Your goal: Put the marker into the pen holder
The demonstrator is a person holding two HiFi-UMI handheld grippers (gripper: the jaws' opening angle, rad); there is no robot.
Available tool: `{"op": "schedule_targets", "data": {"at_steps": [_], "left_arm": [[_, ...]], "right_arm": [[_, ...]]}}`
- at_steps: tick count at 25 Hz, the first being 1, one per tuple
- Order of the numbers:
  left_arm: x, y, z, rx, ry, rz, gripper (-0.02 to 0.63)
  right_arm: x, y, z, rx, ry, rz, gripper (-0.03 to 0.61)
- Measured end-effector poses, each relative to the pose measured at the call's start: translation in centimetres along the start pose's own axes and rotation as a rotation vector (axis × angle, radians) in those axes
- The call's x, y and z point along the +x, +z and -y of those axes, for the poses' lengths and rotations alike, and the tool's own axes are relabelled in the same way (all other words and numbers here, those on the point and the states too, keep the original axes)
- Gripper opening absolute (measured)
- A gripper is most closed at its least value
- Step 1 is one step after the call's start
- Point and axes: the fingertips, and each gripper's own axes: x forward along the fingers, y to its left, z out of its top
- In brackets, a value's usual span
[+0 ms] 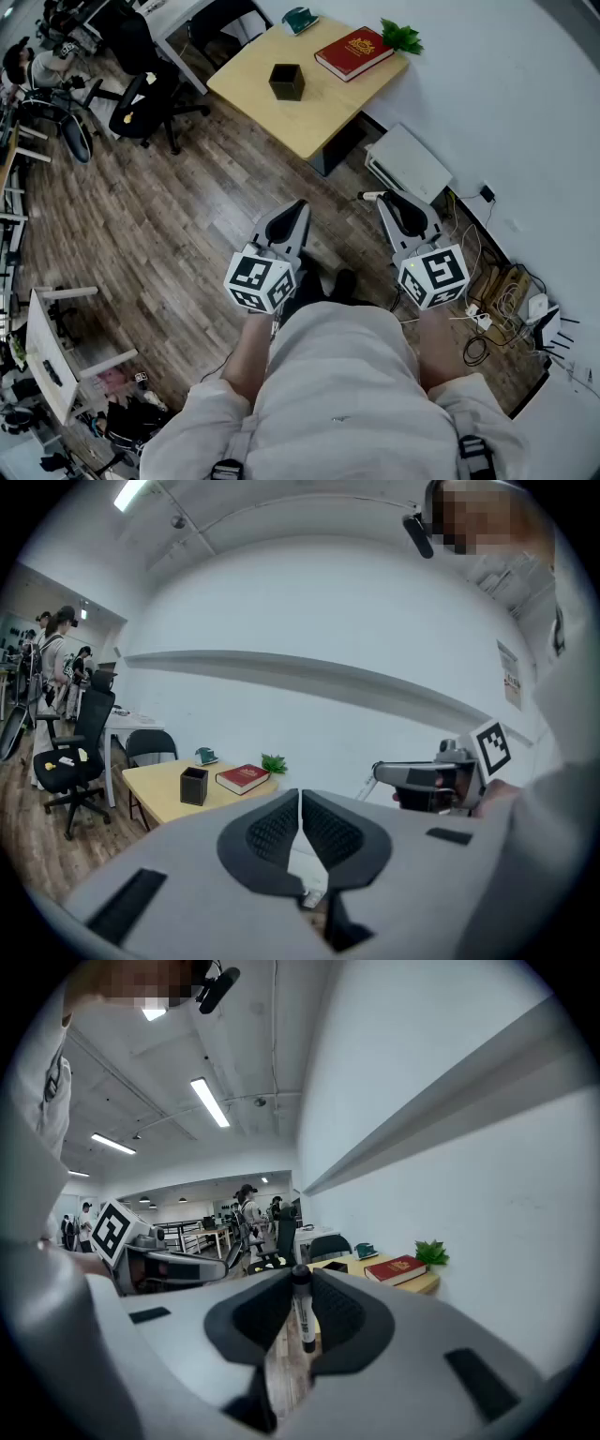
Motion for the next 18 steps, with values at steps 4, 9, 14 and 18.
{"op": "schedule_targets", "data": {"at_steps": [4, 9, 14, 18], "left_arm": [[-0.7, -0.4, 0.8, 0.004, 0.006, 0.000, 0.015], [-1.4, -0.8, 1.2, 0.002, 0.013, -0.006, 0.015], [-1.6, -0.8, 1.4, 0.000, 0.023, -0.004, 0.015], [-1.6, -0.9, 1.2, -0.002, 0.027, -0.014, 0.015]], "right_arm": [[-1.0, -0.4, -0.5, -0.006, 0.005, -0.001, 0.066], [-1.4, -0.8, -1.0, -0.008, 0.015, -0.003, 0.066], [-1.8, -0.7, -1.1, -0.011, 0.012, 0.005, 0.066], [-1.3, -0.8, -0.7, 0.006, 0.012, 0.002, 0.066]]}}
